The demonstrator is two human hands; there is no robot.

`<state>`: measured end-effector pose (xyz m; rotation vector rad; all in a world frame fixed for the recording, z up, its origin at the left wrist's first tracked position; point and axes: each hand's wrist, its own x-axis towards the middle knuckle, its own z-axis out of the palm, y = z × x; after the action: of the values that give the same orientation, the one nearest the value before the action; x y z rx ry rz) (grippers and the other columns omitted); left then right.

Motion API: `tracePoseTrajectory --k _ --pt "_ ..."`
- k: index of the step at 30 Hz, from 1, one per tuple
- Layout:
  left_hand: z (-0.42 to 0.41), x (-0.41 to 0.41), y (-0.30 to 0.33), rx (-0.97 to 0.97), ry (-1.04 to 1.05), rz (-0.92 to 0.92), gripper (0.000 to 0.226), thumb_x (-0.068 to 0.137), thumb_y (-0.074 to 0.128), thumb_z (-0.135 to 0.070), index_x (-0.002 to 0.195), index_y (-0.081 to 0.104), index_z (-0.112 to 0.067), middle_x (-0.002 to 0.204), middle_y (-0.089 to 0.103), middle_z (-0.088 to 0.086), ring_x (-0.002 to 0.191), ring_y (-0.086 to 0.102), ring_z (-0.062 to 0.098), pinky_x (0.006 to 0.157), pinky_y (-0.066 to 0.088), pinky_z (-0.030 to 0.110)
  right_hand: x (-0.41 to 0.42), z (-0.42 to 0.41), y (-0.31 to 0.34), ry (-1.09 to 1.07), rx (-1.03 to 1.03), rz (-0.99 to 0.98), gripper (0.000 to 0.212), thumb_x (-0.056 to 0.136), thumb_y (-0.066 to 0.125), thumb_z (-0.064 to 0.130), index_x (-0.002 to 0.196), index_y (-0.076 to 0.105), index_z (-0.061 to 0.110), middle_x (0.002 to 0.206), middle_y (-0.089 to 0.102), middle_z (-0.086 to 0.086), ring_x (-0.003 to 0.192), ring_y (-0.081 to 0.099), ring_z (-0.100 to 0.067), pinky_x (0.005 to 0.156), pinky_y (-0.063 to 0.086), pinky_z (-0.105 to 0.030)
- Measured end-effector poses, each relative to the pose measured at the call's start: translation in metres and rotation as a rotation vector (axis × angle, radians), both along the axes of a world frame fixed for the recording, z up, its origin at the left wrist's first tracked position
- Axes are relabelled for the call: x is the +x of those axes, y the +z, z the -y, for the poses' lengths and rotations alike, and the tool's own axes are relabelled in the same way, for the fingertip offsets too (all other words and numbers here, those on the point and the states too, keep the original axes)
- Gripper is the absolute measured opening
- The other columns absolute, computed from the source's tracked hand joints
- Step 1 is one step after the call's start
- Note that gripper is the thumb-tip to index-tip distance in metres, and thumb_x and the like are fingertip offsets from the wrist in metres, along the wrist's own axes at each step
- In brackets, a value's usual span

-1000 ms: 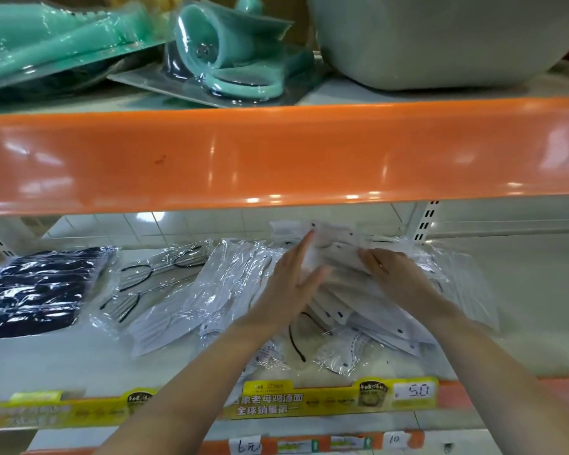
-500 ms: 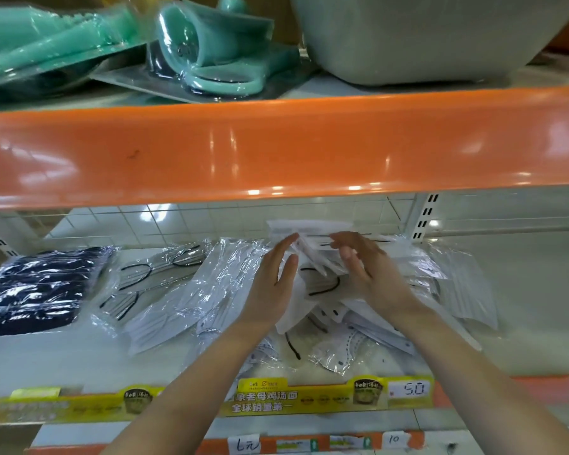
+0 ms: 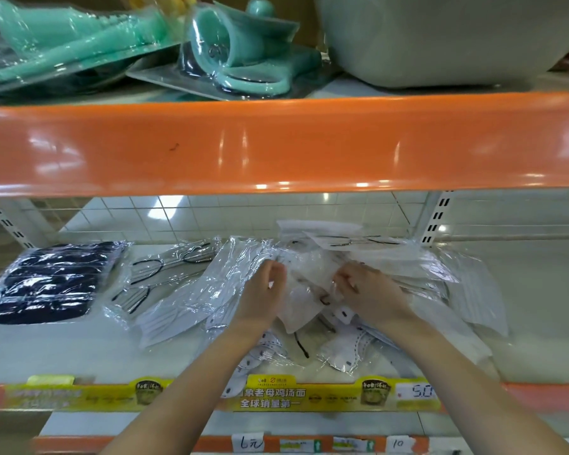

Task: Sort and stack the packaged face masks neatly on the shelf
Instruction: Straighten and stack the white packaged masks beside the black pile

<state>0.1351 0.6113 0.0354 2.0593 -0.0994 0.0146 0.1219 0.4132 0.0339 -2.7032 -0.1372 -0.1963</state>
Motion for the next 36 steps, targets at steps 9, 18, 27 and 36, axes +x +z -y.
tracePoseTrajectory --k 9,18,27,36 --pt "0.006 0.000 -0.003 0.210 -0.171 0.152 0.026 0.096 0.046 -0.009 0.120 0.056 -0.009 0.125 0.056 0.001 0.119 0.048 0.015 0.090 0.033 0.019 -0.023 -0.023 -0.031 0.231 0.071 -0.036 0.028 0.089 0.032 0.042 0.100 0.057 0.034 0.116 0.059 0.014 0.107 0.054 -0.009 0.088 0.042 -0.020" --pt "0.058 -0.020 -0.011 0.699 -0.458 0.104 0.056 0.097 0.044 -0.039 0.147 0.019 -0.038 0.159 0.010 0.001 0.146 0.006 0.024 0.115 0.012 0.044 -0.018 0.033 -0.025 -0.199 -0.104 0.041 0.053 0.094 0.046 0.030 0.145 0.032 0.021 0.154 0.027 0.002 0.141 0.023 -0.019 0.113 0.015 -0.034" --pt "0.053 -0.003 -0.035 0.907 -0.296 0.090 0.061 0.098 0.044 -0.038 0.145 0.008 -0.049 0.159 0.002 0.005 0.143 0.007 0.038 0.113 0.017 0.052 -0.007 0.068 -0.022 -0.313 -0.195 -0.107 0.037 0.101 0.030 0.038 0.128 0.049 0.020 0.126 0.055 -0.001 0.115 0.051 -0.023 0.087 0.041 -0.036" --pt "0.036 0.017 -0.017 0.745 -0.195 0.196 0.046 0.102 0.030 -0.019 0.140 0.037 -0.044 0.105 0.065 0.005 0.095 0.062 0.027 0.076 0.048 0.034 -0.010 0.097 -0.005 -0.371 -0.139 0.102 0.027 0.099 0.039 0.027 0.081 0.054 0.014 0.079 0.056 -0.006 0.075 0.055 -0.029 0.055 0.032 -0.029"
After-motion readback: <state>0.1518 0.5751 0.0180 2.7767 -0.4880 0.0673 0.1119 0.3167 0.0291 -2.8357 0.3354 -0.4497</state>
